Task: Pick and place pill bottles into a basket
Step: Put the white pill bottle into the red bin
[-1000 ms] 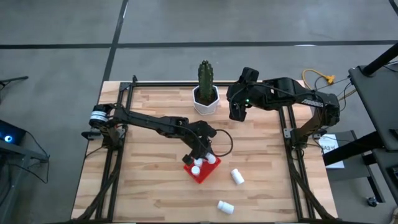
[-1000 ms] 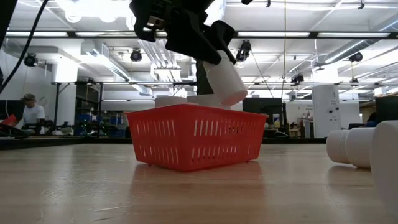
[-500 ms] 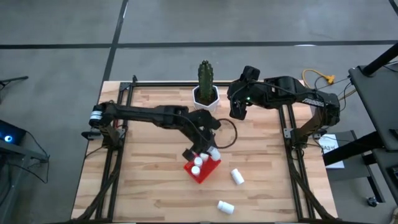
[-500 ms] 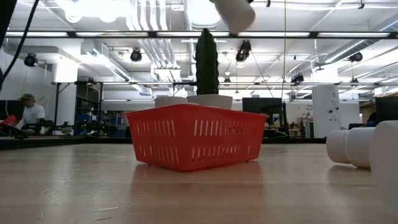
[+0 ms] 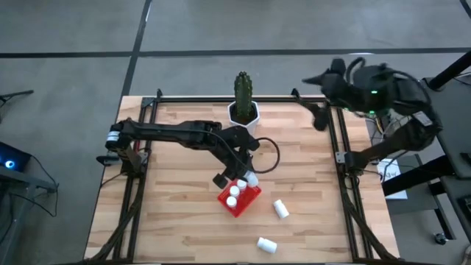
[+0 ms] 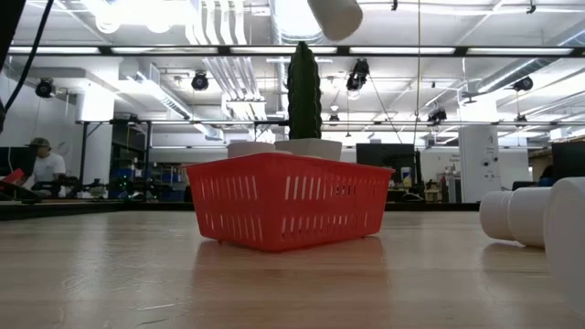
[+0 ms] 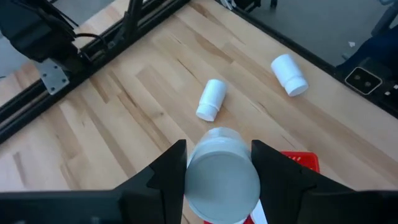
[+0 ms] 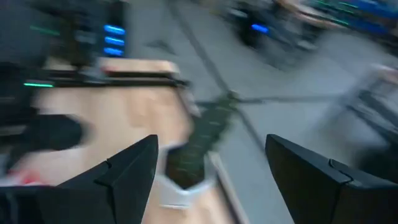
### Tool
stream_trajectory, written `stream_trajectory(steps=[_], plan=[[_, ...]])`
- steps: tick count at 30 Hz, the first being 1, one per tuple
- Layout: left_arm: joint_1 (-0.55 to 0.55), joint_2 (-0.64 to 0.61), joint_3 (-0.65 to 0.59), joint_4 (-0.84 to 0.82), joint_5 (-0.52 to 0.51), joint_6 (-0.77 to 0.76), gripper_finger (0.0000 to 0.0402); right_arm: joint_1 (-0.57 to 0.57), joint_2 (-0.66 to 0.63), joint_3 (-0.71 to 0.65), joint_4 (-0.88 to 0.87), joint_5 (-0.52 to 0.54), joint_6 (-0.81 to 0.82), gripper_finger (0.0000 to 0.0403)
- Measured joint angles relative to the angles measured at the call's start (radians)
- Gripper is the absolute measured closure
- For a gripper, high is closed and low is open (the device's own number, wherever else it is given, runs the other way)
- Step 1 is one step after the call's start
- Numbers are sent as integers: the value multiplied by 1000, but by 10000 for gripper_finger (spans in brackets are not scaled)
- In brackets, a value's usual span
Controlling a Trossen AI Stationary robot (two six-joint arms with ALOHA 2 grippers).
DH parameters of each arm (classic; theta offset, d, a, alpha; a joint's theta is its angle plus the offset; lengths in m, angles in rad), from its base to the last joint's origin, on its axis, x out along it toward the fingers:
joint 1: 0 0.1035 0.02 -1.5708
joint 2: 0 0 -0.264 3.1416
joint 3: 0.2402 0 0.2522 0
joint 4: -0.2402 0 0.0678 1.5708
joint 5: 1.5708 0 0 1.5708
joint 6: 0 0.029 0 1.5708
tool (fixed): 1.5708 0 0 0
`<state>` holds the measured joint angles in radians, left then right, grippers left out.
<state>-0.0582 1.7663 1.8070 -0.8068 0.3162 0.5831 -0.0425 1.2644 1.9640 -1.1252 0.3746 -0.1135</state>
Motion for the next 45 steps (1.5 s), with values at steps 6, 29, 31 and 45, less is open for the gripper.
stream_trajectory(steps=[6, 29, 31, 45], plan=[[2, 1, -31, 41, 1, 3, 262, 5, -170, -181, 149, -325, -40, 113], [32, 1, -127, 123, 48, 10, 262, 12, -813, -1203, 515, -635, 10, 112], [41, 5, -139, 124, 48, 10, 262, 12, -836, -1227, 519, -634, 10, 111], [46, 230, 107, -60, -32, 85, 262, 12, -918, -1204, 534, -515, 32, 121]])
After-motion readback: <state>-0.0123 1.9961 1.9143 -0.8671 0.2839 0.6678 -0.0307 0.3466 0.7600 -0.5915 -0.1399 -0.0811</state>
